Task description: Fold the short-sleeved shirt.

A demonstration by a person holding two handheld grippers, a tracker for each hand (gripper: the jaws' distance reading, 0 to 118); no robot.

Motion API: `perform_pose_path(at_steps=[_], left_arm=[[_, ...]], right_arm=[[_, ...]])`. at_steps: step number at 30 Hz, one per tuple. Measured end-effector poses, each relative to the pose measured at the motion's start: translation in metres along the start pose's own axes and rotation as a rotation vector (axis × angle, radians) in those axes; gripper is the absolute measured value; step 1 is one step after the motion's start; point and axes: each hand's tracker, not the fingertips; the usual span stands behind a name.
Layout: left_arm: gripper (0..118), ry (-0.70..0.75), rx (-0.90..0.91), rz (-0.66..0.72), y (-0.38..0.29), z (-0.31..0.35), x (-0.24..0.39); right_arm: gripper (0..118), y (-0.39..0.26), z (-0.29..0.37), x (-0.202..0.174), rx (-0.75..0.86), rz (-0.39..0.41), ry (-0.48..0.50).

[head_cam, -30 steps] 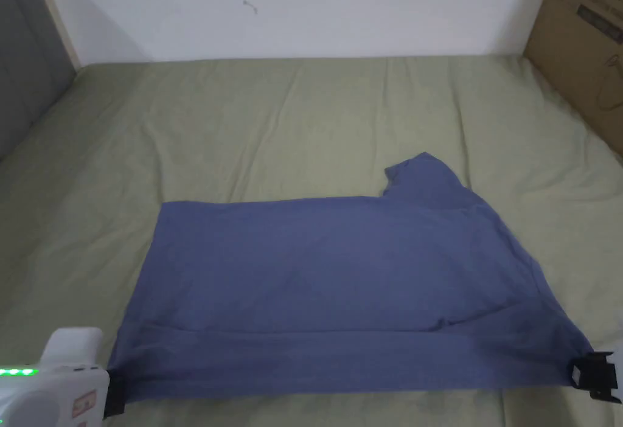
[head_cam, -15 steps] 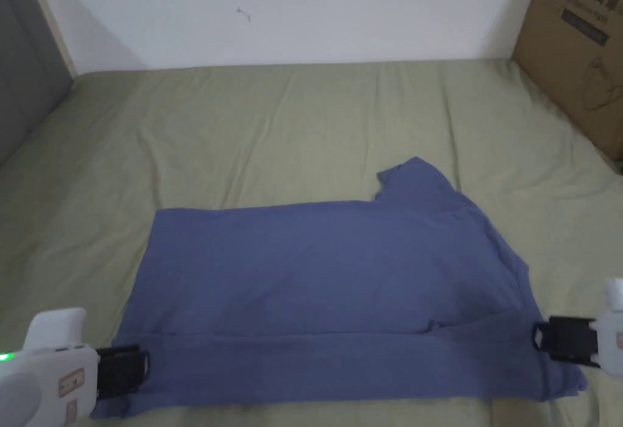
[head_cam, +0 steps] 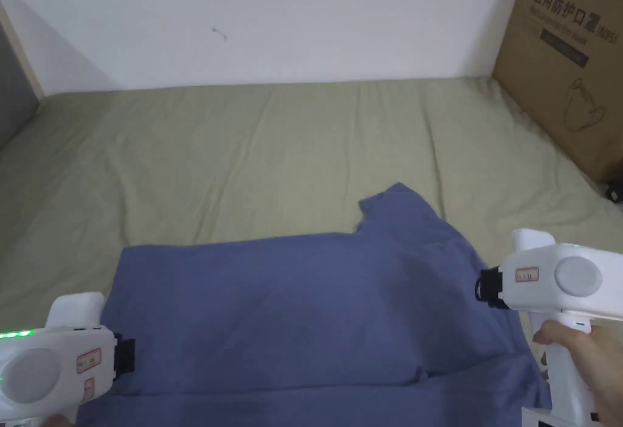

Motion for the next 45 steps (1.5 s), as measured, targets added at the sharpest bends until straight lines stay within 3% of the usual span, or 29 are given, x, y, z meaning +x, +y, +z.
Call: perform_pose_path(at_steps=[1,3,4,7,12,16,17,19,20,21,24,28,29,31,33,34,35,36,37,41,43,45], left_arm=[[0,-0.007,0.003,0.002,0.008,-0.002,0.000],[0,-0.004,0.010,-0.002,0.021,-0.007,0.003],[0,0.003,0.015,-0.005,0.026,-0.010,0.004],[0,0.007,0.022,-0.006,0.038,-0.022,0.003],[0,0.001,-0.030,0.026,0.045,-0.057,-0.005],[0,0.033,-0.053,0.017,0.046,-0.074,-0.008],[0,0.028,-0.059,0.028,0.046,-0.076,-0.009],[0,0.019,-0.060,0.037,0.049,-0.076,-0.003],[0,0.018,-0.062,0.039,0.050,-0.075,-0.001],[0,0.016,-0.059,0.033,0.051,-0.076,0.001],[0,0.022,-0.052,0.013,0.056,-0.074,0.005],[0,-0.012,-0.013,0.054,0.071,-0.076,-0.003],[7,0.001,-0.009,0.067,0.078,-0.079,-0.004],[38,0.005,0.006,0.096,0.097,-0.092,-0.018],[47,-0.003,-0.004,0.108,0.119,-0.108,-0.028],[58,-0.002,-0.006,0.109,0.130,-0.118,-0.031],[83,0.019,-0.006,0.106,0.140,-0.129,-0.037],[97,0.034,-0.009,0.112,0.153,-0.144,-0.043],[101,0.052,-0.021,0.113,0.160,-0.153,-0.047],[96,0.070,-0.051,0.089,0.178,-0.188,-0.058],[81,0.090,-0.111,0.088,0.175,-0.204,-0.061],[77,0.106,-0.135,0.090,0.167,-0.215,-0.063]], right_arm=[[5,0.015,-0.006,-0.001,0.003,0.004,0.000],[64,0.047,-0.027,-0.001,-0.012,0.007,-0.009],[78,0.061,-0.041,0.000,-0.020,0.034,-0.015],[78,0.100,-0.084,-0.001,-0.050,0.097,-0.085],[78,0.132,-0.152,0.009,-0.133,0.060,-0.067],[75,0.131,-0.184,0.008,-0.209,0.177,-0.120],[64,0.128,-0.186,0.008,-0.217,0.165,-0.113],[59,0.130,-0.178,0.007,-0.195,0.156,-0.107],[37,0.131,-0.172,0.005,-0.182,0.154,-0.112],[0,0.132,-0.166,0.004,-0.152,0.167,-0.077],[0,0.129,-0.166,-0.001,-0.170,0.199,-0.109],[0,0.132,-0.151,0.002,-0.149,0.163,-0.090],[0,0.134,-0.148,0.002,-0.149,0.169,-0.086],[0,0.134,-0.143,0.001,-0.146,0.176,-0.081],[0,0.135,-0.146,0.001,-0.146,0.196,-0.083],[0,0.135,-0.147,0.000,-0.155,0.197,-0.084],[0,0.134,-0.148,0.000,-0.157,0.199,-0.084],[0,0.132,-0.150,-0.001,-0.160,0.204,-0.087],[0,0.134,-0.150,-0.001,-0.161,0.207,-0.087],[0,0.133,-0.152,-0.002,-0.164,0.222,-0.090],[0,0.133,-0.156,-0.001,-0.171,0.217,-0.090],[0,0.132,-0.158,-0.002,-0.174,0.210,-0.089]])
